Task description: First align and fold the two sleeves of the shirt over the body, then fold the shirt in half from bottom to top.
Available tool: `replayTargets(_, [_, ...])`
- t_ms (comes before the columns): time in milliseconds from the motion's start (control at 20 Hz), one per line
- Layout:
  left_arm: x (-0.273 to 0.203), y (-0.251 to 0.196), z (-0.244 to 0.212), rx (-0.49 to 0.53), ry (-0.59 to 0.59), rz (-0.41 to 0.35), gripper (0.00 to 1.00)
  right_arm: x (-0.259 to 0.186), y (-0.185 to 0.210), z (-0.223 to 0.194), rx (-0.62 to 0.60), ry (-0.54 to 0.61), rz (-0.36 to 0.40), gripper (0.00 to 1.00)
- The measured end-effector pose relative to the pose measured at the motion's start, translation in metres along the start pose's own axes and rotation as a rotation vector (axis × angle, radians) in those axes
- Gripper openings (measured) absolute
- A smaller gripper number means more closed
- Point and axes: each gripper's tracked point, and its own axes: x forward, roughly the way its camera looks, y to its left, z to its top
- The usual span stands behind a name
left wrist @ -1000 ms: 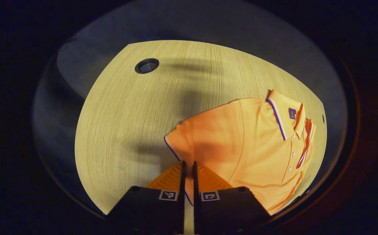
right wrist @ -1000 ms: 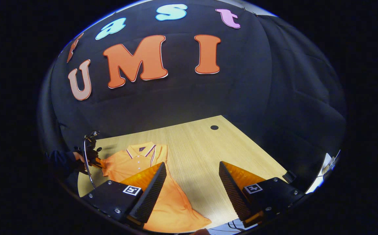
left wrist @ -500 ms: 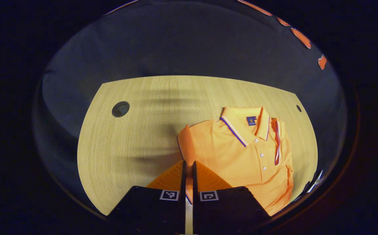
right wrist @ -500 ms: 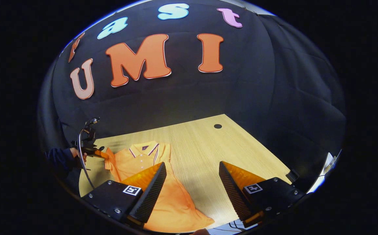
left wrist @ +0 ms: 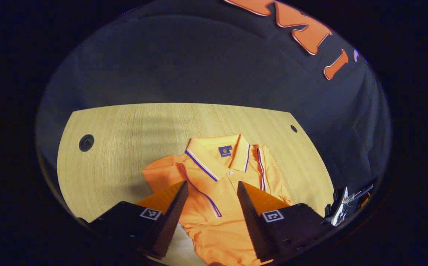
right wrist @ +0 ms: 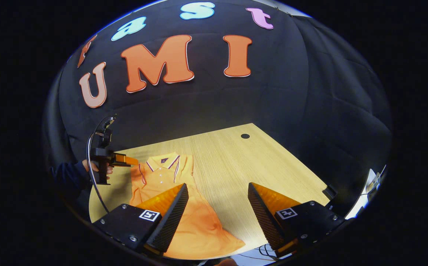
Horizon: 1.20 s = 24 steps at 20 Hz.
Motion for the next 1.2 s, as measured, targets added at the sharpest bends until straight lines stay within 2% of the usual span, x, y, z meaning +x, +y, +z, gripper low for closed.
replayTargets(50, [-0.003,0.002,-0.001,0.023,-0.009,0.022,0.94,0.0,0.001,-0.002,-0.002,0.0,0.002,0.99])
replayTargets(200, [-0.029,-0.007,0.0,0.05,-0.072,0.053,0.98,0.0,0.005,-0.001,-0.025,-0.021,0.019,0.99])
replayTargets(550, [-0.137,-0.041,0.008,0.048,-0.321,0.163,0.99,-0.001,0.021,0.025,-0.13,-0.167,0.1,0.98])
replayTargets(900, [-0.258,-0.091,0.006,0.088,-0.615,0.257,0.98,-0.024,0.046,0.046,-0.241,-0.359,0.252,0.99])
replayTargets(1200, [-0.343,-0.121,-0.032,0.116,-0.802,0.38,0.98,-0.038,0.063,0.038,-0.234,-0.419,0.371,0.99])
